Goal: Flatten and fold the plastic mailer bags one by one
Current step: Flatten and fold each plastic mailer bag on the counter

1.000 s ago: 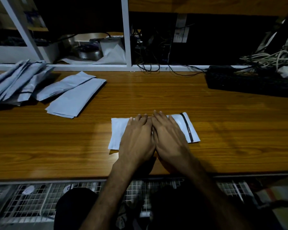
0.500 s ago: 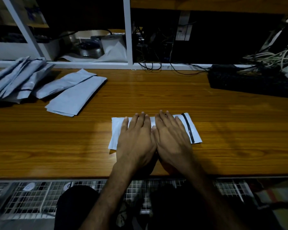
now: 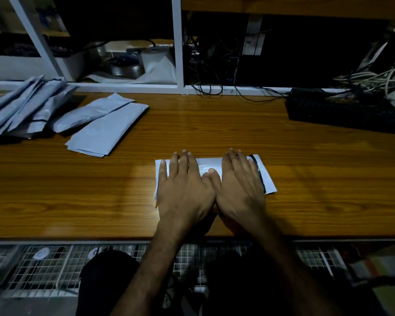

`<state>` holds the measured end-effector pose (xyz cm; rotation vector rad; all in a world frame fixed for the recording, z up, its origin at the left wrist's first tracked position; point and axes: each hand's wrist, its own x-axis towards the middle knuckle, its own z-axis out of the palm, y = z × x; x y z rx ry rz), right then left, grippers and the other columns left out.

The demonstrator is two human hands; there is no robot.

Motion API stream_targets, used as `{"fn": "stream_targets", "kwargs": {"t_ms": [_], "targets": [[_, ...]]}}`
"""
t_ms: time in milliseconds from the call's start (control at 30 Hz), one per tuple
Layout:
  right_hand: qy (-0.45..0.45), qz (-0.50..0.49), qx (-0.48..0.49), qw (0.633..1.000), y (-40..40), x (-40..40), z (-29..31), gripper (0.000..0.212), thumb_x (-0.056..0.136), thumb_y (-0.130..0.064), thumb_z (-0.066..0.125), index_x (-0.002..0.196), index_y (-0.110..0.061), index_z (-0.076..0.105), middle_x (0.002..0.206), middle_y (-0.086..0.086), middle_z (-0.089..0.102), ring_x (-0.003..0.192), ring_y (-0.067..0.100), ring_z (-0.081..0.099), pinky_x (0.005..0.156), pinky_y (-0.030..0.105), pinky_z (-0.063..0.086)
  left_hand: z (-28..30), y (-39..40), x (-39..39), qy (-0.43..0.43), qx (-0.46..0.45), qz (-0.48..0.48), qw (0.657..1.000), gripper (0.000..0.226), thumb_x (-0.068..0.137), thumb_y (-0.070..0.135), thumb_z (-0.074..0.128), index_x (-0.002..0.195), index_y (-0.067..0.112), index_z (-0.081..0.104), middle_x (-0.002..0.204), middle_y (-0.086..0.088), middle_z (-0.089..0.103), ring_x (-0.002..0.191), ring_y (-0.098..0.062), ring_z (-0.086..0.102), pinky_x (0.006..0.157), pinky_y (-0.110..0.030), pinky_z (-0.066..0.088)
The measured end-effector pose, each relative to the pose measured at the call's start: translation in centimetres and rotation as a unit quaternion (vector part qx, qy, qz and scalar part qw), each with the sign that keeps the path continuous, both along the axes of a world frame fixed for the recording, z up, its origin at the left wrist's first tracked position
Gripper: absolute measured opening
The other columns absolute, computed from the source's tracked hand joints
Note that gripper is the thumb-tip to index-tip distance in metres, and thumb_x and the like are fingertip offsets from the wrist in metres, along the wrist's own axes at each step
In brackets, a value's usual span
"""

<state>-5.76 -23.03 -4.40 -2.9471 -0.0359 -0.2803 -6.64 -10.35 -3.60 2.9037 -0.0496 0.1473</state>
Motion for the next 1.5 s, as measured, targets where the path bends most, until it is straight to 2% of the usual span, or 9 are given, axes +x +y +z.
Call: {"fn": "stream_targets", "kwargs": {"t_ms": [333,667,933,1100,1300,1500], "targets": [[0.006,-0.036,0.068,0.997,-0.3,-0.2,-0.1,0.088,0.097,-0.066,0.022,0.162,-0.006,0.020,0.172,0.011,0.016,0.159,0.026,0.008,0.129,0.040,0.007,-0.6,0.6,0.1,0.000,-0.005,0.030,1.000,0.083,0.099,0.062,0.013,0.166,0.012,0.010,0.174,-0.007,0.004,0.160,-0.025,-0.004,0.128,-0.052,0.001],[-0.020,-0.061,0.049,0.997,-1.1,-0.4,-0.3,0.098,0.092,-0.077,0.021,0.160,-0.006,0.027,0.168,0.013,0.025,0.156,0.028,0.019,0.128,0.040,0.015,-0.7,1.5,-0.2,-0.005,-0.001,0.040,0.999,0.090,0.098,0.075,0.010,0.166,0.017,0.002,0.174,-0.007,-0.001,0.160,-0.026,-0.006,0.126,-0.058,-0.002],[0.013,-0.046,0.043,0.998,-2.8,-0.5,0.3,0.075,0.106,-0.058,0.025,0.163,-0.009,0.018,0.171,0.009,0.020,0.158,0.024,0.015,0.129,0.041,0.009,-0.8,3.4,-0.3,0.007,0.016,0.027,0.999,0.079,0.099,0.064,-0.001,0.165,0.022,-0.009,0.174,-0.007,-0.006,0.160,-0.031,-0.005,0.124,-0.064,-0.003],[0.022,-0.034,0.033,0.999,-4.1,-0.7,0.2,0.066,0.109,-0.048,0.020,0.164,-0.010,0.016,0.171,0.008,0.020,0.158,0.023,0.015,0.129,0.043,0.009,-0.6,4.8,-0.4,0.014,0.016,0.021,1.000,0.066,0.108,0.053,0.008,0.164,0.027,-0.012,0.174,-0.010,-0.006,0.160,-0.034,-0.007,0.122,-0.067,-0.005],[0.034,-0.030,0.032,0.998,-5.2,-0.6,0.3,0.059,0.112,-0.039,0.020,0.165,-0.014,0.014,0.172,0.002,0.018,0.159,0.019,0.012,0.129,0.043,0.008,-0.3,6.4,-0.6,0.021,0.020,0.024,0.999,0.060,0.108,0.048,0.009,0.163,0.038,-0.015,0.173,-0.013,-0.005,0.159,-0.037,-0.008,0.121,-0.070,-0.005],[0.035,-0.015,0.051,0.998,-6.3,-0.8,0.5,0.056,0.112,-0.036,0.021,0.166,-0.020,0.014,0.172,-0.006,0.015,0.159,0.013,0.009,0.129,0.039,0.004,0.1,7.2,-1.0,0.031,0.019,0.029,0.999,0.059,0.109,0.047,0.009,0.162,0.041,-0.015,0.173,-0.012,-0.007,0.159,-0.037,-0.010,0.121,-0.071,-0.006]]}}
